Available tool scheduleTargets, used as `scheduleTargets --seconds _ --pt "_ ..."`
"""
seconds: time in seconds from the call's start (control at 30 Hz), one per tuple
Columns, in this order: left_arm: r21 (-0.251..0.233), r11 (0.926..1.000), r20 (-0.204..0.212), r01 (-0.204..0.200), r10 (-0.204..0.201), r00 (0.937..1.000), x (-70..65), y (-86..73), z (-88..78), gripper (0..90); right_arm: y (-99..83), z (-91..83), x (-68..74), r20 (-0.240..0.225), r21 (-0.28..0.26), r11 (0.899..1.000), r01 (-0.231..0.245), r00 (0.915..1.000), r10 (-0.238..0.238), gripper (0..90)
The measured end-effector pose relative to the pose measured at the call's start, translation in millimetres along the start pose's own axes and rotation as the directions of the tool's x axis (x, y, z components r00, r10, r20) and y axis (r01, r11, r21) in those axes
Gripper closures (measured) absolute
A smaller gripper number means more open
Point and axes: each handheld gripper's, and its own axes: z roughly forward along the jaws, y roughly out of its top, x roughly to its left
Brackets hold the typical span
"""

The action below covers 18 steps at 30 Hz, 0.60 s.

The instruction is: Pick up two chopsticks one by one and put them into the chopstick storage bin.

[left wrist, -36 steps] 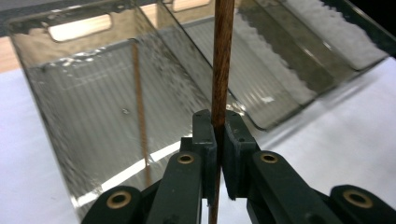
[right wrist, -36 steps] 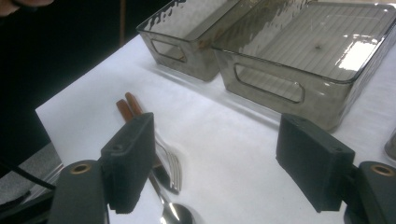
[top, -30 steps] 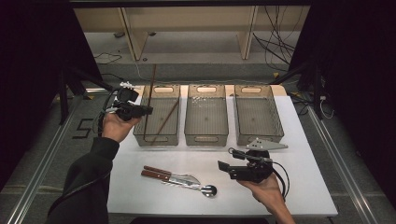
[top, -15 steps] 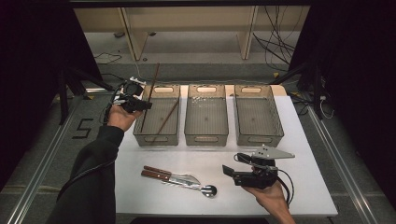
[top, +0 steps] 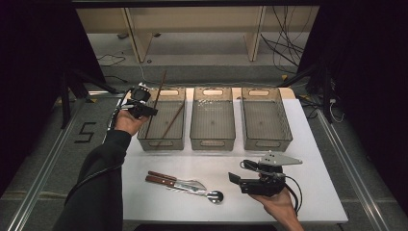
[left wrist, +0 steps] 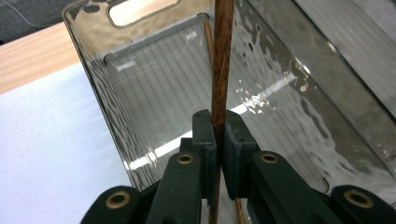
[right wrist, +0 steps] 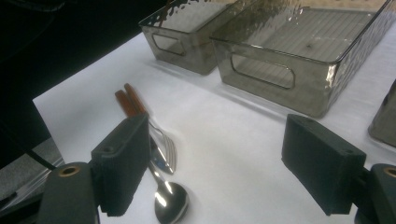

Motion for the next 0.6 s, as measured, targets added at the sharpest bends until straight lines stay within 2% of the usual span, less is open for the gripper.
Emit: scheduleTargets --seconds 0.23,0.5,0.6 --pt "0.038 0.9992 0.019 0.015 -0.016 0.9997 1.4 -4.6 6.1 84.2 0.1 -0.1 1.2 -0.007 -0.004 1.0 0.005 1.0 -0.005 23.9" --pt "0.058 0.9976 0.039 0.037 -0.04 0.9985 2.9 -11.9 11.8 82.9 0.4 -1.9 1.5 -0.008 -0.007 1.0 0.007 0.9999 -0.007 23.9" --pt "0.054 0.9973 0.041 0.05 -0.052 0.9978 3.1 -12.4 10.6 69.5 0.4 -2.2 1.4 -0.007 -0.006 1.0 0.005 1.0 -0.006 24.0"
